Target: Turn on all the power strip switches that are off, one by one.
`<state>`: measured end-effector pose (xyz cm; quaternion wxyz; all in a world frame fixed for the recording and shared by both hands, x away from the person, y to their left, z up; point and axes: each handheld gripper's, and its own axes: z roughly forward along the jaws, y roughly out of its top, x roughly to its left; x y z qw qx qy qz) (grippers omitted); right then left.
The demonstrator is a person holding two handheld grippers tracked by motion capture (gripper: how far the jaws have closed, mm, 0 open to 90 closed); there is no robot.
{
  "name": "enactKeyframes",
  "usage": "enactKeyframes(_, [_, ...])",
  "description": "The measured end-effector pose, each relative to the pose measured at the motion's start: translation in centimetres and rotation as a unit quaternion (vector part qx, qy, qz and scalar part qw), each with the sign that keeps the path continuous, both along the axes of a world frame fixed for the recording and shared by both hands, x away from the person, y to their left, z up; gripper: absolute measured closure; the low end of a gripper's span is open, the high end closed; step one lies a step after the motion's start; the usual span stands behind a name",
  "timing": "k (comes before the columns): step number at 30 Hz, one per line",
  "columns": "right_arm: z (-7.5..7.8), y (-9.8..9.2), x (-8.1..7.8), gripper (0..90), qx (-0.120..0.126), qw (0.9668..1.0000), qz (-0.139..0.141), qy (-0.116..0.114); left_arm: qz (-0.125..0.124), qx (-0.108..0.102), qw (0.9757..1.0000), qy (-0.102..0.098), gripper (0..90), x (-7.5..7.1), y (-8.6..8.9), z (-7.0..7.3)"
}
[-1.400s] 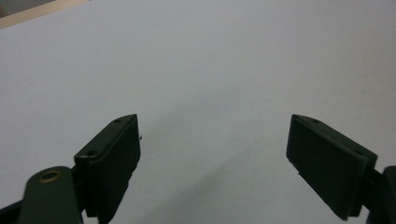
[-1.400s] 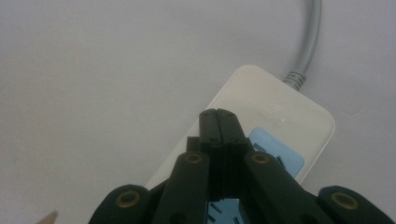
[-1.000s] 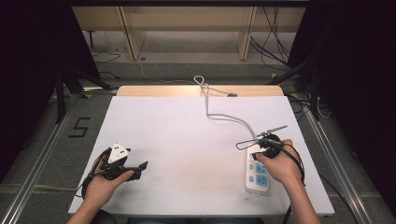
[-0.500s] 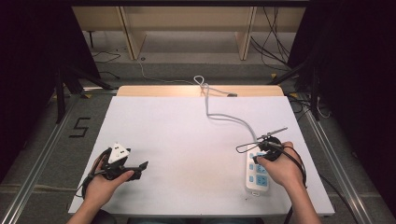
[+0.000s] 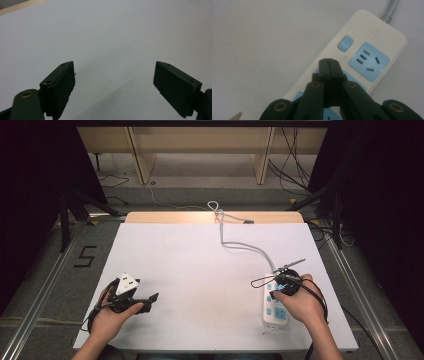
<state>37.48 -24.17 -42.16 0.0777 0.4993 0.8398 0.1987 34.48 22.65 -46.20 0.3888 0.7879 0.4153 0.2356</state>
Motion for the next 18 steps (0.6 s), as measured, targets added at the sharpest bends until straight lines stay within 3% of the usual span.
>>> enactKeyframes(18, [-0.22, 0.92, -0.73, 90.0, -0.011, 0.9995, 0.020, 0.021, 0.000, 0.000, 1.0000, 0.001, 17.8, 0.00, 0.01, -0.01])
